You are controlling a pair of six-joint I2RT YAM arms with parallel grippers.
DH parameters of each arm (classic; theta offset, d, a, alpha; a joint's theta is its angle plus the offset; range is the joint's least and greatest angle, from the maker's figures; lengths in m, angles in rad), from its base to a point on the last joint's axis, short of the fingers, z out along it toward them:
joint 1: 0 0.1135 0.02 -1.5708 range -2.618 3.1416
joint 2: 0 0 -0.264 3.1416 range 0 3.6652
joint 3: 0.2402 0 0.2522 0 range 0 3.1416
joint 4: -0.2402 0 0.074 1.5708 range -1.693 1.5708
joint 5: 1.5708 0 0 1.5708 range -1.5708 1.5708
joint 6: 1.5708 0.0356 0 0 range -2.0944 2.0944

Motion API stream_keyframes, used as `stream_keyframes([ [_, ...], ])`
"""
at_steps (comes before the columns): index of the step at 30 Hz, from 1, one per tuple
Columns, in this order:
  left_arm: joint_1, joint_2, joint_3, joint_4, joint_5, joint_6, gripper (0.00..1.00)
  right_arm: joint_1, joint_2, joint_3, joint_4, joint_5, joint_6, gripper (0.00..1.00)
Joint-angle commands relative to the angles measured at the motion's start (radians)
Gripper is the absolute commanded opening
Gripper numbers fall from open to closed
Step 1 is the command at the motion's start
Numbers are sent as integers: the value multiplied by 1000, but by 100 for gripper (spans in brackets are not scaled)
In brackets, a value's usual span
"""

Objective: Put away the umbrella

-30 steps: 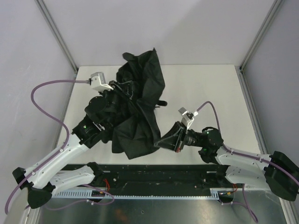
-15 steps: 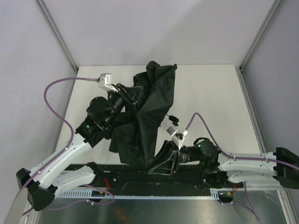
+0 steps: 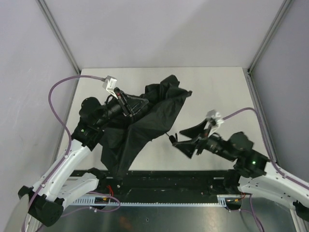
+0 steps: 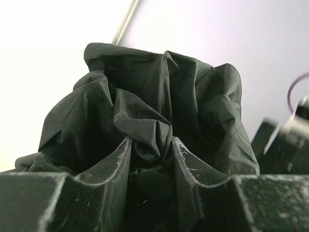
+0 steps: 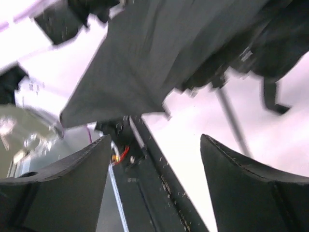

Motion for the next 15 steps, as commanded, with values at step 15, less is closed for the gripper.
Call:
stream_keyframes([
  [15,29,-247,-13,-167,62,321,0,-425,203,229,143,-292,605,72],
])
